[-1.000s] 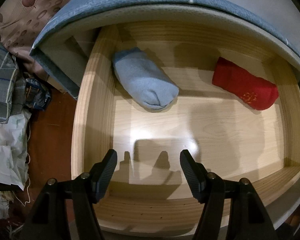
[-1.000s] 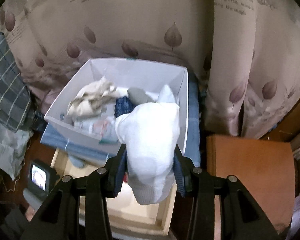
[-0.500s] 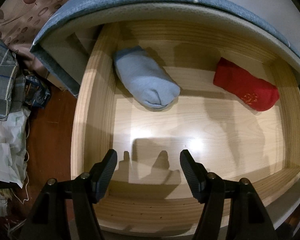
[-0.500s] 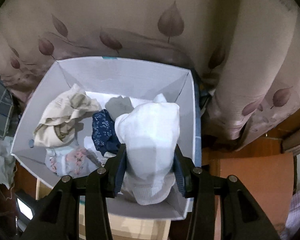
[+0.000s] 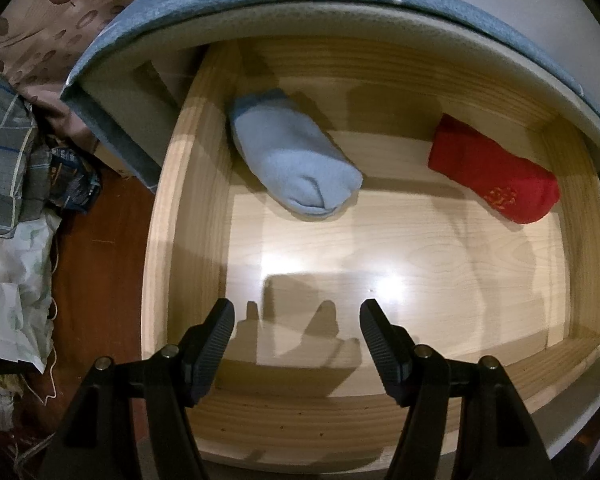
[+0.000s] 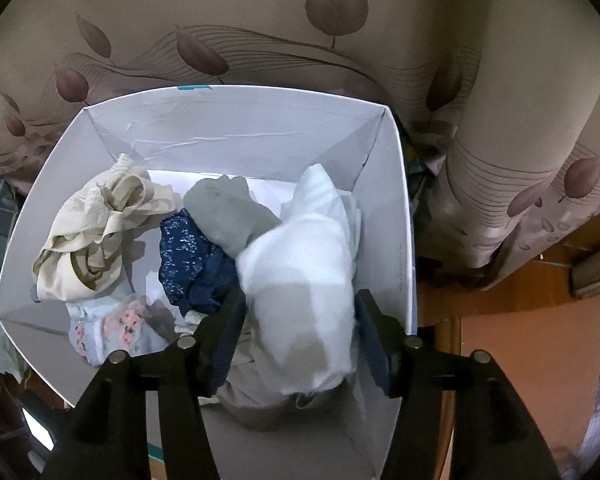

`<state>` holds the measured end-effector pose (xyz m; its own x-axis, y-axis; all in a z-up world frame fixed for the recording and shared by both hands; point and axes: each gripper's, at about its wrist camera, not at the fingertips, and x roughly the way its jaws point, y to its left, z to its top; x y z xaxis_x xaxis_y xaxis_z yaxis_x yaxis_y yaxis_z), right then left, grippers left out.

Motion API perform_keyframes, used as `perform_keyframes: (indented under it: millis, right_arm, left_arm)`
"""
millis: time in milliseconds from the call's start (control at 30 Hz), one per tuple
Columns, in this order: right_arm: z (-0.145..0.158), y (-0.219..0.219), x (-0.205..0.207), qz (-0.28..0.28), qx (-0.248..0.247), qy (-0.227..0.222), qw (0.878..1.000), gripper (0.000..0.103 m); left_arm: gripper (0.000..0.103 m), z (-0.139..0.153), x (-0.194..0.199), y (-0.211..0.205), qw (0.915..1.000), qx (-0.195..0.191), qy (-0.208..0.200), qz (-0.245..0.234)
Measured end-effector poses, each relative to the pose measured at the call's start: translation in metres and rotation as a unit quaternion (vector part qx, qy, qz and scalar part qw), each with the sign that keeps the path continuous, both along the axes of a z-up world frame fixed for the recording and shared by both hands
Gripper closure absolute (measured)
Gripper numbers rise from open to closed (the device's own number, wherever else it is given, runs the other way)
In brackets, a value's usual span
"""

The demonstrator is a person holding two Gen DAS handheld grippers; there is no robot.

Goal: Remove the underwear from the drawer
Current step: 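Open the right tool to drop the white underwear into the box, then move the open right tool back into the drawer toward the red underwear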

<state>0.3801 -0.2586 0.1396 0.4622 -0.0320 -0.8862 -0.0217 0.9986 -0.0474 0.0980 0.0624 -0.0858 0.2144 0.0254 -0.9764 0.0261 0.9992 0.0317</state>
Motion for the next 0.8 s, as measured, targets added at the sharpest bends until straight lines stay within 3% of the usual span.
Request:
perform_keyframes:
  millis: [233,433,633,800]
  right_arm:
    - [0.033,0.008,-0.030,0.042,-0.011,-0.057,0.997,0.047]
    - [0.052,0.023,-0.095,0.151,-0.010,-0.101,0.983,0.054]
    - [0.021,0.028,-0.142,0.212,0.013,-0.084,0.974,0.057]
    - [-0.033,0.048,-0.162,0.258,0.009,-0.048,0.965,0.062]
  left_arm:
    - [0.036,0.001,0.000,-0.001,1.0000,0.002,0.004,0.004]
    - [0.036,0.002,0.001,0.002,0.9998,-0.003,0.004,0.017]
    - [0.036,0.004,-0.002,0.000,0.9996,-0.001,-0.001,0.027]
    - [0.036,0.006,-0.004,-0.001,0.9993,0.002,-0.009,0.036]
